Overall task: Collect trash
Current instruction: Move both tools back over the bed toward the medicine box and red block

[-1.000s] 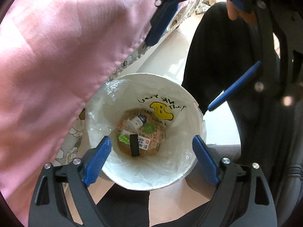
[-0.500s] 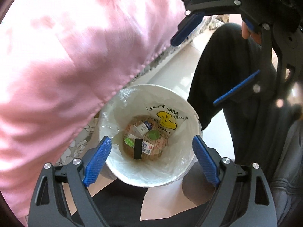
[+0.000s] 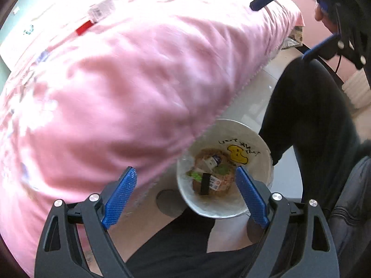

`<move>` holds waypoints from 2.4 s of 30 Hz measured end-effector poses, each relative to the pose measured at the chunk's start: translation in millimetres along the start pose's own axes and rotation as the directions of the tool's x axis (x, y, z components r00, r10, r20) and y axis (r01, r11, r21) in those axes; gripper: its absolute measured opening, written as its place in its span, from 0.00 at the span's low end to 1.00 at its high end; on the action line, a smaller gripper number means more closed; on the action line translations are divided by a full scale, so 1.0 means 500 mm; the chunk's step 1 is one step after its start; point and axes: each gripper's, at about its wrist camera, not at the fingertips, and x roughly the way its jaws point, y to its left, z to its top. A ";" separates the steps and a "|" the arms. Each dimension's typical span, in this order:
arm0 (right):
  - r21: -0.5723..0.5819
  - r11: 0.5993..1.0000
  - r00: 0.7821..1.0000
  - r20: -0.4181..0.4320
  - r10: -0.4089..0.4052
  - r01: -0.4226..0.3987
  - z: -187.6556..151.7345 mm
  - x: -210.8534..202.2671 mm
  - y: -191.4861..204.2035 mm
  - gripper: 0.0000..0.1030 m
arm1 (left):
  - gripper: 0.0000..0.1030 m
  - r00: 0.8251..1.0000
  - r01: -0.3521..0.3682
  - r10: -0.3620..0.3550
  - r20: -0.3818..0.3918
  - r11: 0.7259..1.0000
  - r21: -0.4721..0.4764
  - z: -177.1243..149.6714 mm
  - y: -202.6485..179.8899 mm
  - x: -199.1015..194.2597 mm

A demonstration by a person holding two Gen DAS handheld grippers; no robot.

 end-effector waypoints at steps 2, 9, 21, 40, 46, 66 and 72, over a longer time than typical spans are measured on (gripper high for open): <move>0.005 1.000 0.999 0.040 -0.010 0.009 0.012 -0.025 -0.026 0.82 | 0.85 0.999 -0.028 0.028 0.015 1.000 -0.010 0.013 0.022 -0.020; 0.032 0.996 0.989 0.120 -0.083 0.080 0.064 -0.081 -0.119 0.82 | 0.81 0.992 -0.093 0.099 0.075 0.992 -0.080 0.087 0.112 -0.075; 0.034 0.994 0.991 0.075 -0.110 0.107 0.175 -0.086 -0.294 0.82 | 0.82 0.986 -0.131 0.140 0.087 0.986 -0.101 0.257 0.267 -0.091; 0.005 1.000 1.000 -0.015 0.014 -0.014 0.261 0.042 -0.503 0.82 | 0.86 1.000 -0.013 0.010 0.021 0.985 0.170 0.413 0.390 0.038; 0.031 0.998 0.998 -0.022 0.058 -0.058 0.278 0.095 -0.554 0.82 | 0.86 1.000 0.010 -0.012 0.009 0.981 0.194 0.451 0.409 0.081; -0.026 0.990 0.990 -0.043 0.136 -0.137 0.341 0.255 -0.600 0.61 | 0.66 0.997 0.065 -0.070 0.013 0.975 0.211 0.509 0.438 0.163; -0.052 0.988 0.989 -0.043 0.140 -0.142 0.348 0.269 -0.593 0.50 | 0.48 0.996 0.086 -0.090 0.012 0.975 0.207 0.512 0.433 0.168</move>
